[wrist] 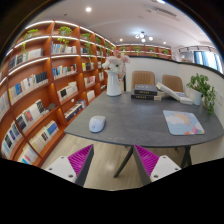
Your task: Arrange mouse
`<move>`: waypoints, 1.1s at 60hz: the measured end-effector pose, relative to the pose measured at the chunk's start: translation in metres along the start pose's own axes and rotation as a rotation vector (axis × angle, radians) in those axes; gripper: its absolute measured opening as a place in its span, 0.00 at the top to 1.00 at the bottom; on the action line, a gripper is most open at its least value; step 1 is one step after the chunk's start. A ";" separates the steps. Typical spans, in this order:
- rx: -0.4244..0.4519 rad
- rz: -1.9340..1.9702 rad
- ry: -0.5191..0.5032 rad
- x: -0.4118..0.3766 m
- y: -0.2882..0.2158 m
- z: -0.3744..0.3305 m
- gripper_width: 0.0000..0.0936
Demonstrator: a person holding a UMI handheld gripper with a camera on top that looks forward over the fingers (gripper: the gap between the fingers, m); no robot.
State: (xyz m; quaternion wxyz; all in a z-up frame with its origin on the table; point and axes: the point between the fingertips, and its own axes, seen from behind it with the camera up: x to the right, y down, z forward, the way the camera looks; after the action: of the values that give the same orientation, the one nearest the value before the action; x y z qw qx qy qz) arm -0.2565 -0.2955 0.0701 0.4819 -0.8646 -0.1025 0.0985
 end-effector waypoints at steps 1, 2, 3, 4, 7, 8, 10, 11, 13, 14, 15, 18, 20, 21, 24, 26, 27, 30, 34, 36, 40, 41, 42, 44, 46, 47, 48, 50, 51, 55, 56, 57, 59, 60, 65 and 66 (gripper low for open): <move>-0.010 -0.001 0.003 -0.005 0.003 0.006 0.15; -0.019 -0.002 0.006 -0.010 0.006 0.011 0.15; -0.026 -0.003 0.009 -0.015 0.008 0.017 0.15; -0.032 -0.003 0.013 -0.020 0.010 0.023 0.15; -0.045 -0.002 0.026 -0.032 0.011 0.043 0.15; -0.049 -0.001 0.029 -0.036 0.011 0.049 0.15; -0.056 0.002 0.037 -0.042 0.009 0.062 0.15; -0.061 0.003 0.044 -0.044 0.009 0.069 0.15; -0.069 0.007 0.053 -0.050 0.006 0.082 0.16; -0.069 0.009 0.055 -0.053 0.003 0.089 0.16; -0.068 0.011 0.060 -0.055 0.000 0.096 0.16; -0.066 0.019 0.073 -0.060 -0.008 0.115 0.16; -0.067 0.021 0.077 -0.064 -0.014 0.127 0.16; -0.067 0.022 0.081 -0.065 -0.017 0.133 0.16; -0.071 0.024 0.097 -0.066 -0.026 0.152 0.16; -0.083 0.027 0.109 -0.066 -0.028 0.162 0.16; -0.088 0.028 0.113 -0.067 -0.029 0.168 0.16; -0.092 0.027 0.125 -0.067 -0.034 0.182 0.16; -0.109 0.029 0.141 -0.067 -0.035 0.200 0.18; -0.119 0.023 0.148 -0.067 -0.036 0.206 0.19; -0.146 0.009 0.166 -0.064 -0.035 0.215 0.23; -0.154 0.007 0.171 -0.064 -0.035 0.217 0.25; -0.163 0.007 0.174 -0.064 -0.033 0.218 0.27; -0.180 0.008 0.176 -0.064 -0.031 0.221 0.32; -0.176 0.019 0.162 -0.066 -0.031 0.224 0.40; -0.182 0.027 0.164 -0.065 -0.031 0.225 0.43; -0.178 0.032 0.162 -0.065 -0.032 0.226 0.44; -0.180 0.030 0.161 -0.065 -0.032 0.225 0.44; -0.180 0.026 0.162 -0.064 -0.031 0.225 0.45; -0.184 0.034 0.163 -0.064 -0.031 0.225 0.50; -0.186 0.036 0.162 -0.064 -0.031 0.225 0.51; -0.189 0.038 0.161 -0.064 -0.030 0.226 0.53; -0.195 0.042 0.158 -0.064 -0.030 0.226 0.57; -0.199 0.042 0.156 -0.064 -0.029 0.226 0.58; -0.211 0.039 0.147 -0.063 -0.029 0.228 0.61; -0.213 0.038 0.146 -0.063 -0.029 0.228 0.61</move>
State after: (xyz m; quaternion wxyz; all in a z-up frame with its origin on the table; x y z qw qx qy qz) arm -0.3809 -0.1125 -0.0178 0.3917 -0.9175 -0.0605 0.0332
